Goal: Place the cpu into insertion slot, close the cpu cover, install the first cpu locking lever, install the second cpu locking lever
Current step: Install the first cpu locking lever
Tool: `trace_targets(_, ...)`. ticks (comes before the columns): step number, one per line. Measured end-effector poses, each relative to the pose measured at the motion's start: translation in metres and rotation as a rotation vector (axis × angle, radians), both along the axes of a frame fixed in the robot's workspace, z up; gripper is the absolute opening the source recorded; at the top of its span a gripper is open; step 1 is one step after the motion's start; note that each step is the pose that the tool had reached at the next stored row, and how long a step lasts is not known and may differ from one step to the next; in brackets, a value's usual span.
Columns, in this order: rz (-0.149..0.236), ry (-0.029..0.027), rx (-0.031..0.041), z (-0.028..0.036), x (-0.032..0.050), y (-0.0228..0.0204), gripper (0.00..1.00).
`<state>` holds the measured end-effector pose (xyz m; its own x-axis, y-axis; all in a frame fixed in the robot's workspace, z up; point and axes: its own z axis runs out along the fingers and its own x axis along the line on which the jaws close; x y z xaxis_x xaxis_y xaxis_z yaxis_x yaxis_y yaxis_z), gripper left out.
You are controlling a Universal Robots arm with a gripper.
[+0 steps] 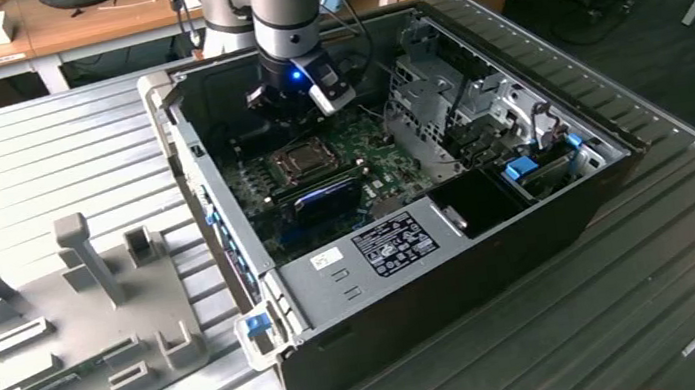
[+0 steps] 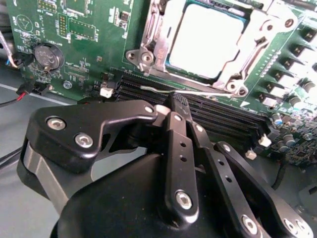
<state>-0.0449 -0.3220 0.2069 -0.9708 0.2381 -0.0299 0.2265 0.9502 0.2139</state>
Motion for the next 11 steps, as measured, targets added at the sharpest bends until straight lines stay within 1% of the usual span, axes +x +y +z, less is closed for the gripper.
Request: trace_targets(11, 0.000, 0.0000, 0.0000, -0.0014, 0.0000, 0.0000, 0.10)
